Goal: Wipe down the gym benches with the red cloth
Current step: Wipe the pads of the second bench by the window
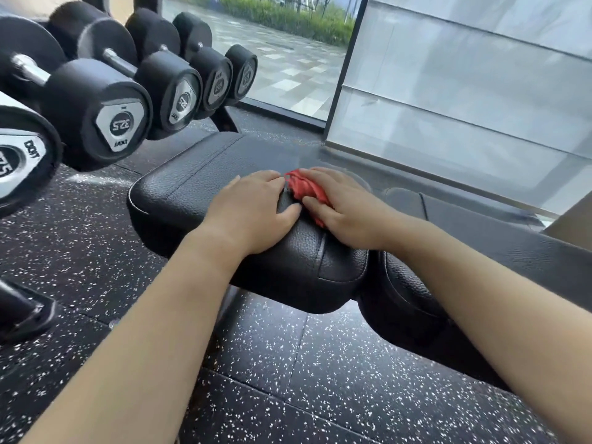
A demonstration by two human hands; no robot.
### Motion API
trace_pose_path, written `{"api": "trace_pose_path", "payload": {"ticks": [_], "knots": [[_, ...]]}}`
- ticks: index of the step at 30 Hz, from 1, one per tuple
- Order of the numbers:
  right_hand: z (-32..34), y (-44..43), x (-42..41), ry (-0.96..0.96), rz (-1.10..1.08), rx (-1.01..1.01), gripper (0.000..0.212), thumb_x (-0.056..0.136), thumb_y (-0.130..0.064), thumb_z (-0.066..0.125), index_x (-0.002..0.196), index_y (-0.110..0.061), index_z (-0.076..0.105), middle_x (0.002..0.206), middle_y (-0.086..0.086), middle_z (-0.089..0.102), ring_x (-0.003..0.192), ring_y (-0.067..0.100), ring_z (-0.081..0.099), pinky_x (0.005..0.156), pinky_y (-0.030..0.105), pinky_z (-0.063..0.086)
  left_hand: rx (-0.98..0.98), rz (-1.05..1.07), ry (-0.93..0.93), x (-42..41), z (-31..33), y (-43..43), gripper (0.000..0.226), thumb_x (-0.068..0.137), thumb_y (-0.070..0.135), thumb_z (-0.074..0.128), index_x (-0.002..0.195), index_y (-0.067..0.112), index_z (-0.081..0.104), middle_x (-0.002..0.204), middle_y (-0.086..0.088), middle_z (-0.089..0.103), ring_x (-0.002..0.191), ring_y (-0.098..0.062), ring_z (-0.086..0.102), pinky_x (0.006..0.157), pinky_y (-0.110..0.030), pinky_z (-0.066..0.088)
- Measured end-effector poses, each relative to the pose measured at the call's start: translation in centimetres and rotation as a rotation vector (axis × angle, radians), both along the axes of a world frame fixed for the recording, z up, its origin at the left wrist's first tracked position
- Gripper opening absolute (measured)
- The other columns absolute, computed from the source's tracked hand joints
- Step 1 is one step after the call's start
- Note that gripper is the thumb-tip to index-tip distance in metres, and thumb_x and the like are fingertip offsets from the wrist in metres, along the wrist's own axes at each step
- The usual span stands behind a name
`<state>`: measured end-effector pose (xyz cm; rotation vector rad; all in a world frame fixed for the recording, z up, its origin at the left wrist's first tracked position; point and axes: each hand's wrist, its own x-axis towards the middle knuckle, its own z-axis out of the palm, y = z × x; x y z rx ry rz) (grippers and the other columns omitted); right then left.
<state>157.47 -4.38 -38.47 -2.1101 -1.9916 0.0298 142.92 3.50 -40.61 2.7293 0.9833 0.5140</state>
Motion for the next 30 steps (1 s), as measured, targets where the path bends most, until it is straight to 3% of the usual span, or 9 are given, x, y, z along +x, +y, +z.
{"api": "trace_pose_path", "payload": {"ticks": [4,11,17,24,30], "knots": [[0.1,1.6,-0.3,-0.025,0.002,0.006,0.052,0.098,-0.035,0.039,0.145,-0.016,0.026,0.151,0.004,0.029,0.140,0.018,0.022,0.105,0.017,0.009,-0.008,0.040,0.005,-0.9,0.6,0.3,0.055,0.092,0.048,0.043,0.137,0.017,0.045,0.146,0.005,0.038,0.134,-0.017,0.034,0.114,-0.035,0.022],[-0.2,9.5,1.5,0.019,-0.070,-0.036,0.048,0.098,-0.039,0.037,0.140,-0.014,0.033,0.143,0.013,0.038,0.132,0.030,0.033,0.111,0.037,0.024,-0.025,0.168,0.001,-0.4,0.5,1.1,0.056,0.087,0.054,0.040,0.132,0.022,0.046,0.142,0.009,0.040,0.130,-0.018,0.039,0.103,-0.035,0.033],[-0.4,11.8,2.2,0.049,-0.116,-0.049,0.046,0.096,-0.042,0.037,0.135,-0.017,0.038,0.138,0.015,0.042,0.127,0.034,0.038,0.107,0.046,0.030,-0.027,0.171,-0.006,-0.4,0.3,1.2,0.058,0.087,0.055,0.041,0.135,0.022,0.045,0.146,0.011,0.037,0.133,-0.017,0.036,0.108,-0.034,0.029],[-0.2,4.6,0.3,0.006,0.077,-0.010,0.050,0.098,-0.035,0.040,0.144,-0.019,0.030,0.147,0.006,0.036,0.136,0.024,0.030,0.113,0.033,0.019,-0.022,0.135,0.008,-1.7,0.6,1.5,0.049,0.091,0.048,0.044,0.129,0.017,0.050,0.141,0.009,0.043,0.131,-0.013,0.037,0.116,-0.042,0.013],[-0.3,6.2,-0.4,0.008,0.071,-0.010,0.052,0.098,-0.037,0.038,0.144,-0.015,0.027,0.150,0.006,0.030,0.139,0.023,0.023,0.115,0.035,0.016,-0.009,0.194,-0.018,-3.0,0.5,2.7,0.053,0.092,0.047,0.042,0.137,0.019,0.045,0.145,0.012,0.038,0.134,-0.010,0.032,0.116,-0.035,0.009]]}}
